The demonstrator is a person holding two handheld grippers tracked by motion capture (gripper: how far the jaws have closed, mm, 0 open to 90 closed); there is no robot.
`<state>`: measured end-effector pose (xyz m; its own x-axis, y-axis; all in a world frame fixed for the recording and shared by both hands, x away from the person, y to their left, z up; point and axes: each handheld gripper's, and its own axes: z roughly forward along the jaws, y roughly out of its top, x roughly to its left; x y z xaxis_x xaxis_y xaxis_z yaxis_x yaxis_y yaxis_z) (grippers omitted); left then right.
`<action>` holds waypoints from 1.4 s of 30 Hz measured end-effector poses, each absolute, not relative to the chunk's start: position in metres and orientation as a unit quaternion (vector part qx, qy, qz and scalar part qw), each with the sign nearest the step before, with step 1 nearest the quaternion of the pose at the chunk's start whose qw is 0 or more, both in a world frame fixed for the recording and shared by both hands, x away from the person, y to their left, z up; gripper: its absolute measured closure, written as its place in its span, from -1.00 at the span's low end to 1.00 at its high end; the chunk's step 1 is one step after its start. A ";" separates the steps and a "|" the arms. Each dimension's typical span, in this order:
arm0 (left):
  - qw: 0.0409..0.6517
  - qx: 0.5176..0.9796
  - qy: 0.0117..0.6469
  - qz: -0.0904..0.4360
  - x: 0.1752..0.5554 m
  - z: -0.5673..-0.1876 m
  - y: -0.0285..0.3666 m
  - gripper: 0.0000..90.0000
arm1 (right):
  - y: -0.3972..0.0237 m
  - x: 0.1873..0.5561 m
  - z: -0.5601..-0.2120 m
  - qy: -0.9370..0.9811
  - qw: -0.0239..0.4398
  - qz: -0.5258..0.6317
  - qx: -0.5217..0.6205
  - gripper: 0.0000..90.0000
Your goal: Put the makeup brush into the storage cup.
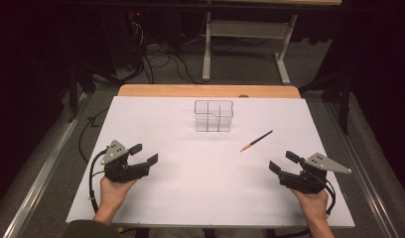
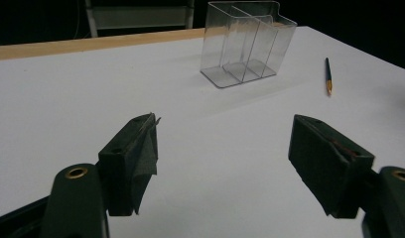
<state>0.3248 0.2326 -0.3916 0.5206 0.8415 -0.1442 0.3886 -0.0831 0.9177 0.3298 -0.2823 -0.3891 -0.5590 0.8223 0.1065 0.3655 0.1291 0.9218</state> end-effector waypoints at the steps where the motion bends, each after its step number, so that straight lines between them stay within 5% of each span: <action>1: 0.516 0.703 0.437 0.220 0.325 -0.391 0.232 -0.39 | -0.282 0.330 -0.389 0.718 0.222 0.512 0.415 -0.46; 42: 0.517 0.702 0.438 0.220 0.324 -0.392 0.233 -0.39 | -0.277 0.332 -0.385 0.725 0.217 0.515 0.402 -0.47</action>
